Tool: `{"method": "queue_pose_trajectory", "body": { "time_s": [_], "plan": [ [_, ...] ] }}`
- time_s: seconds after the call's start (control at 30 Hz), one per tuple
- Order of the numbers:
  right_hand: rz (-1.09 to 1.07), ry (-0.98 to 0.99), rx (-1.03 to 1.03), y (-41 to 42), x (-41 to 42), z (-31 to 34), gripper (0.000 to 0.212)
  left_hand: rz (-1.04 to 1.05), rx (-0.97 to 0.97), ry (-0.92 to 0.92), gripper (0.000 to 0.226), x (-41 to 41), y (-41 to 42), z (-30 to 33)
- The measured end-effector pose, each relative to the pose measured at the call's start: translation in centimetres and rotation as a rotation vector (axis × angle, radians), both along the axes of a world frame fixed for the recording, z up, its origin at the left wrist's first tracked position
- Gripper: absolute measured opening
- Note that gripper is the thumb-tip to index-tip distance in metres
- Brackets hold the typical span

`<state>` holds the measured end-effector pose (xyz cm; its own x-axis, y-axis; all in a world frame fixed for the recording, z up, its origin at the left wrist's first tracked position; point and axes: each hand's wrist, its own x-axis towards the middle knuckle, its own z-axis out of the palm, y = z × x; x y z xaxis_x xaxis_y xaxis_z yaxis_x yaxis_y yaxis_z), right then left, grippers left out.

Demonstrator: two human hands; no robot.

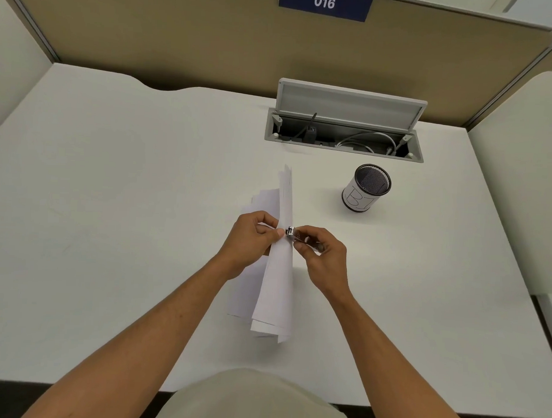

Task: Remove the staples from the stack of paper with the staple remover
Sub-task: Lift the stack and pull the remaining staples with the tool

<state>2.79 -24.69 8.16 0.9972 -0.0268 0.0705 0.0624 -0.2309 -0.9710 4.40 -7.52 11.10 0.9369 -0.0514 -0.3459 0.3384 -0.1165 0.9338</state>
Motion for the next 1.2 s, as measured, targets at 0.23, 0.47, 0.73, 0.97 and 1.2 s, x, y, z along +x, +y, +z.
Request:
{"method": "queue_pose_trajectory", "body": {
  "time_s": [0.23,0.47,0.73,0.97,1.2],
  "plan": [
    [-0.042,0.089,0.135,0.5,-0.2,-0.9,0.023,0.028,-0.058,0.048,0.006,0.2,0.0,-0.1],
    [-0.133,0.096,0.209,1.4,-0.9,-1.5,0.031,0.048,-0.092,0.076,0.006,0.2,-0.2,-0.5],
    [-0.163,0.086,0.209,1.9,-1.3,-1.7,0.03,0.066,-0.045,0.087,0.002,0.0,-0.2,-0.5],
    [-0.085,-0.041,0.004,0.9,-1.0,-1.1,0.031,0.046,0.121,0.008,0.013,0.1,-0.3,0.0],
    [-0.019,-0.065,-0.036,0.4,-0.5,-0.6,0.026,-0.008,0.14,-0.015,0.018,0.2,0.0,0.0]
  ]
}}
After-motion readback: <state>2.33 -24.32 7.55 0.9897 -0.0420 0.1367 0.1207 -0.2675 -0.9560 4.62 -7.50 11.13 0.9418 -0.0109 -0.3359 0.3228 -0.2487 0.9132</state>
